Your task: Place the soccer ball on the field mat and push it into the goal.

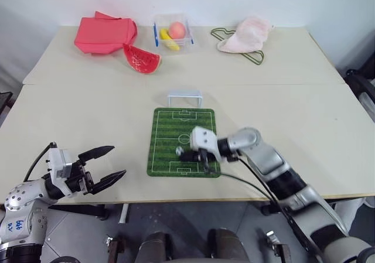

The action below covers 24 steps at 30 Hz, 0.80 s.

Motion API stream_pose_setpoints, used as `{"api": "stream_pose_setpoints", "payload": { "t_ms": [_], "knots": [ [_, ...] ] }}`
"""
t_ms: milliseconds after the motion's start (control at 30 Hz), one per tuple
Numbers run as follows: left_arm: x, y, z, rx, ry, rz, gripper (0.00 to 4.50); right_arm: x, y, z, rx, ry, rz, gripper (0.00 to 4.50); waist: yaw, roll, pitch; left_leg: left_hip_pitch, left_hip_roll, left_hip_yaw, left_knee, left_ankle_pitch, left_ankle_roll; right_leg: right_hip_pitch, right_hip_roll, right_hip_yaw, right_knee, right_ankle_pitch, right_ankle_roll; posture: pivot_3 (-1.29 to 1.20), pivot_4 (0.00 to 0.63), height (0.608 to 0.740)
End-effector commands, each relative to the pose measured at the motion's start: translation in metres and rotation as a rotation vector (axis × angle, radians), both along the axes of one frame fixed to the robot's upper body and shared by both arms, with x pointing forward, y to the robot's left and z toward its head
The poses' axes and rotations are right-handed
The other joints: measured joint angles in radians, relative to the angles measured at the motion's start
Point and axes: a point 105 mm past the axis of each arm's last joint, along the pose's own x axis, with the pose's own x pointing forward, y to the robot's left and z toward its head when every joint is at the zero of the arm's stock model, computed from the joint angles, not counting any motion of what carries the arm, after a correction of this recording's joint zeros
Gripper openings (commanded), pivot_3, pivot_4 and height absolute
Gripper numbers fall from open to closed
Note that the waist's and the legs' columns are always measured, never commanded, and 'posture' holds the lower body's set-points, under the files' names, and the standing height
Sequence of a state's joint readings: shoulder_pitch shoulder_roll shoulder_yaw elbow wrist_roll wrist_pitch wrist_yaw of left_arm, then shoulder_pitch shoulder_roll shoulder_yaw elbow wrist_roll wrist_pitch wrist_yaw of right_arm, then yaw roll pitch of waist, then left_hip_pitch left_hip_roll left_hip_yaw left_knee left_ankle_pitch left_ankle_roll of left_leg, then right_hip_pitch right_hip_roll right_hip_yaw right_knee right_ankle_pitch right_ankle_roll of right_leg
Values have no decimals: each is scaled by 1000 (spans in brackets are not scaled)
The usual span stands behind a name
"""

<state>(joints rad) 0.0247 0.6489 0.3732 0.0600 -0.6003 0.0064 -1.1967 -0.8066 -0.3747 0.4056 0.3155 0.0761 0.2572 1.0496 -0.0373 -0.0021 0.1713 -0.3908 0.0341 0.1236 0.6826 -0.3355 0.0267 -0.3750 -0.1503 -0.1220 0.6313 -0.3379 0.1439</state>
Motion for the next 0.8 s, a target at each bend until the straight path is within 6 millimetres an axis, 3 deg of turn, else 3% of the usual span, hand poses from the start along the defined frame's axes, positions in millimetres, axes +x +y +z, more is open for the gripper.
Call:
{"api": "stream_pose_setpoints", "payload": {
  "t_ms": [33,133,233,367,567,667,800],
  "knots": [
    [0,4,4,17,-25,5,4500,44,-21,54,132,-152,-192,53,-1,0,0,0,0,0,0,0,0,0,0,0,0,0,0,0,150,740],
    [1,4,5,17,-29,7,4500,56,-36,79,191,-195,-254,53,0,0,0,0,1,-2,-1,0,0,0,0,-1,1,0,0,0,150,740],
    [1,4,4,16,-30,7,4500,54,-45,90,220,-205,-260,53,0,0,0,0,1,-3,-3,0,0,0,0,-1,1,0,0,0,150,740],
    [2,4,5,14,-34,10,4500,47,-61,94,242,-197,-269,53,-2,0,0,0,-1,-3,-3,0,0,0,0,-2,1,0,0,0,150,740],
    [6,10,8,6,-52,42,4500,28,-88,85,233,-122,-255,53,0,0,0,-1,0,-2,-2,0,0,0,0,-1,0,0,0,0,150,740],
    [8,14,9,-1,-56,62,4500,4,-108,70,202,-76,-167,621,8,0,0,-1,1,-2,-2,0,0,0,0,-1,-1,0,0,0,150,740],
    [10,23,10,-7,-59,93,4500,-5,-139,51,151,-40,-164,2040,9,0,0,-1,-1,-1,-2,-1,1,1,-1,-1,-3,0,0,0,150,740]
  ]
}}
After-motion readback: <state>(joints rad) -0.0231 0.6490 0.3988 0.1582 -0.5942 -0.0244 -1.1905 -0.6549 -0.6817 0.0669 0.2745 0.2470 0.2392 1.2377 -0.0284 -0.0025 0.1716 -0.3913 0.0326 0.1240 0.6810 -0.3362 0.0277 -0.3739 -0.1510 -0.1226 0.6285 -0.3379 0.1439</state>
